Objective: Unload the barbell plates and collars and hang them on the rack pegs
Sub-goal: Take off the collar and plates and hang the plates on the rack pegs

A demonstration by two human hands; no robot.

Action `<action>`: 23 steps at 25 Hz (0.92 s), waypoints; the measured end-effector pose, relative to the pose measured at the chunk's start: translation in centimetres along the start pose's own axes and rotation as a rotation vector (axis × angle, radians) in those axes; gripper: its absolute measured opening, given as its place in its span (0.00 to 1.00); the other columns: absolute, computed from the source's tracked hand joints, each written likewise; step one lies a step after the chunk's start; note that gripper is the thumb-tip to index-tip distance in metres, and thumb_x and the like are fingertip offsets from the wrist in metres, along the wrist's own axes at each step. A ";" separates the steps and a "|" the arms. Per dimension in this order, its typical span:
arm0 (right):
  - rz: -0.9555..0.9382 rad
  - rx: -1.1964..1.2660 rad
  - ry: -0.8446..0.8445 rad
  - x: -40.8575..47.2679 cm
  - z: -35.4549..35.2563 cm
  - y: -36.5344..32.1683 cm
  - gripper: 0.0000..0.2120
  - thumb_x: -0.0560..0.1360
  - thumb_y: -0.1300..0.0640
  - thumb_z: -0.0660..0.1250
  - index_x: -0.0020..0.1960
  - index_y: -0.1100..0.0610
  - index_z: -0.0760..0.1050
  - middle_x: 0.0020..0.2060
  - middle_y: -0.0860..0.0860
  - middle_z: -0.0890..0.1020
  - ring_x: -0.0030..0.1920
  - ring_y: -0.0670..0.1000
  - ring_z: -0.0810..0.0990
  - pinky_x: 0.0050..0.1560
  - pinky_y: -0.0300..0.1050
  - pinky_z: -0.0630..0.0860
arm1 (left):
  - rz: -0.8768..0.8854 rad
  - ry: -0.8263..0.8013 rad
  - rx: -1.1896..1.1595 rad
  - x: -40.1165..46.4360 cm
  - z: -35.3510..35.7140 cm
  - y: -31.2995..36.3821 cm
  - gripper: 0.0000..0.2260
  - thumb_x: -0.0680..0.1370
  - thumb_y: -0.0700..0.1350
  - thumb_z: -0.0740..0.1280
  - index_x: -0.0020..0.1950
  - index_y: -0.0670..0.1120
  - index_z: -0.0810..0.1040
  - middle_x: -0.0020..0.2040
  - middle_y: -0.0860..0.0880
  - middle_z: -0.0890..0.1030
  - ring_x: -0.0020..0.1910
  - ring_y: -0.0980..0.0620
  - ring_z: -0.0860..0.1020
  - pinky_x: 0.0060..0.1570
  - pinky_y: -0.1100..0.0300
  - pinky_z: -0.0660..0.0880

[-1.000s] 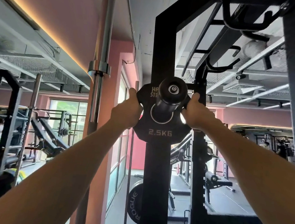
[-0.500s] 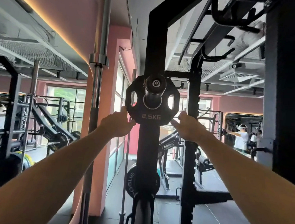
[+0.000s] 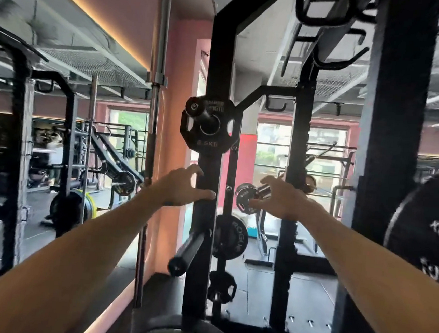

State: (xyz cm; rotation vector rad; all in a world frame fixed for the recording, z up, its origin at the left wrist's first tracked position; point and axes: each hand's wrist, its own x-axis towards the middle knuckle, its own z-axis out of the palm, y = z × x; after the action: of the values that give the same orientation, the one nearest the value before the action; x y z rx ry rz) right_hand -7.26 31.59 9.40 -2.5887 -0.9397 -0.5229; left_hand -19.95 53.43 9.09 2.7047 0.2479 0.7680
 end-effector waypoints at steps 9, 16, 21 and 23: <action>-0.014 0.036 0.002 -11.1 -6.5 1.6 0.42 0.68 0.32 0.68 0.73 0.51 0.60 0.66 0.52 0.75 0.62 0.55 0.76 0.64 0.55 0.72 | -0.010 0.019 -0.007 -12.2 -3.8 9.5 0.33 0.72 0.61 0.71 0.72 0.48 0.66 0.71 0.42 0.70 0.67 0.44 0.71 0.63 0.52 0.69; 0.026 -0.012 -0.041 -23.1 -9.6 1.6 0.40 0.68 0.31 0.67 0.73 0.50 0.61 0.69 0.50 0.71 0.66 0.55 0.72 0.68 0.56 0.65 | -0.006 -0.010 -0.031 -23.3 -4.5 14.6 0.33 0.73 0.61 0.71 0.71 0.47 0.66 0.68 0.44 0.73 0.58 0.49 0.72 0.53 0.57 0.67; 0.066 -0.068 -0.075 -32.3 -12.4 2.9 0.42 0.69 0.31 0.66 0.75 0.50 0.58 0.72 0.49 0.68 0.70 0.54 0.68 0.70 0.59 0.60 | 0.024 -0.073 -0.082 -29.4 -2.9 19.2 0.33 0.71 0.62 0.71 0.69 0.46 0.67 0.59 0.49 0.75 0.55 0.49 0.74 0.55 0.54 0.72; 0.104 -0.094 -0.076 -35.3 -14.6 4.6 0.43 0.69 0.31 0.65 0.76 0.50 0.56 0.74 0.51 0.65 0.72 0.55 0.66 0.71 0.59 0.58 | 0.061 -0.077 -0.073 -30.2 -2.6 22.0 0.34 0.71 0.63 0.72 0.70 0.46 0.68 0.65 0.45 0.75 0.60 0.46 0.75 0.57 0.54 0.72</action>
State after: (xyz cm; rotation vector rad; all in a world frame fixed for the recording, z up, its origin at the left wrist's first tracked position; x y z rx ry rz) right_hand -32.67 2.92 5.52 -2.7413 -0.8168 -0.4541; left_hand -45.00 25.97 4.26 2.6769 0.1175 0.6743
